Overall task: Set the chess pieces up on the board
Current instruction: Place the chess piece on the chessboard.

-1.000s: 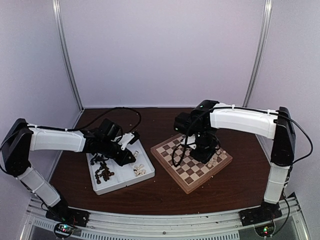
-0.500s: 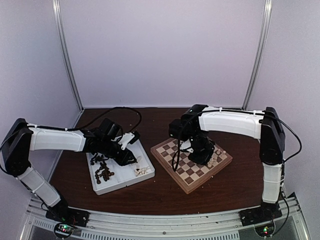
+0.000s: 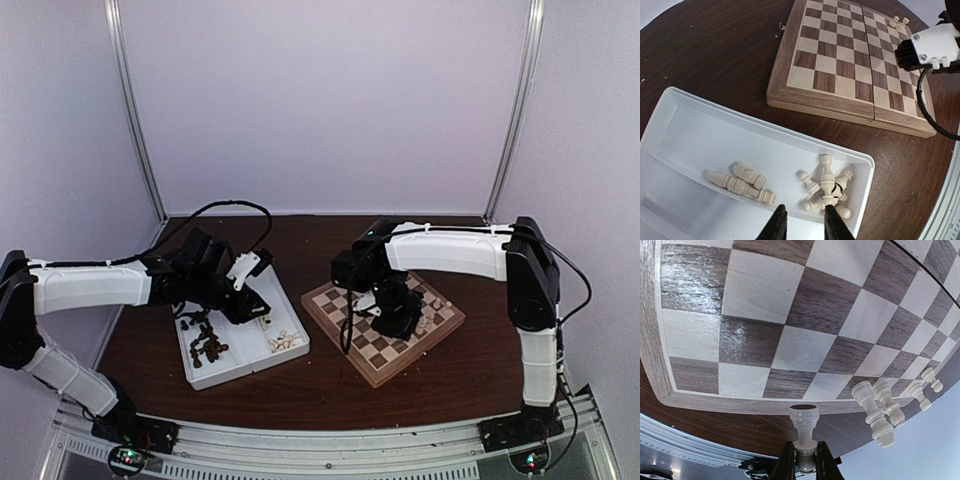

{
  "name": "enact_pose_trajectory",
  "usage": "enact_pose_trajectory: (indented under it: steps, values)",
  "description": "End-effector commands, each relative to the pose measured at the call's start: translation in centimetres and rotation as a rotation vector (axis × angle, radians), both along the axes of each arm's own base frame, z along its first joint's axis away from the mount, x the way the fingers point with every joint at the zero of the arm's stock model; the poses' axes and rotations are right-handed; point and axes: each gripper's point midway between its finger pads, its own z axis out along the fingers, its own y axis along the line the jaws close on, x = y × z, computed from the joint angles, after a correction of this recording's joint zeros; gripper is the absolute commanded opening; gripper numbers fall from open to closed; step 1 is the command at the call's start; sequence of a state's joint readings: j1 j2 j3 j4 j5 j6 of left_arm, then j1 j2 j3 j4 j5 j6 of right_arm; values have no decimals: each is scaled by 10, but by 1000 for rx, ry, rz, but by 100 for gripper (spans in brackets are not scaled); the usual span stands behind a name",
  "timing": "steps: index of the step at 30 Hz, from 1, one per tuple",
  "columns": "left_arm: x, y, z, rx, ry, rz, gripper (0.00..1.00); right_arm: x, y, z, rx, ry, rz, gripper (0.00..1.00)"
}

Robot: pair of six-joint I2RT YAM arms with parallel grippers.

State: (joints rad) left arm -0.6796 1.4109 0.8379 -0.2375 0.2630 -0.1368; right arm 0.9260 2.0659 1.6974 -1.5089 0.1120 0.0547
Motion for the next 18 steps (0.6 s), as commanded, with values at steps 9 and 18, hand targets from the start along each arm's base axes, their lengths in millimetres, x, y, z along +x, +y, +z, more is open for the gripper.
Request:
enact_pose_trajectory:
  steps: [9, 18]
  values:
    - [3, 1, 2, -8, -22, 5, 26, -13, -1, -13, -21, 61, 9, 11]
    - [3, 2, 3, -6, -25, 8, 26, -9, -2, -19, -47, 52, 17, 12]
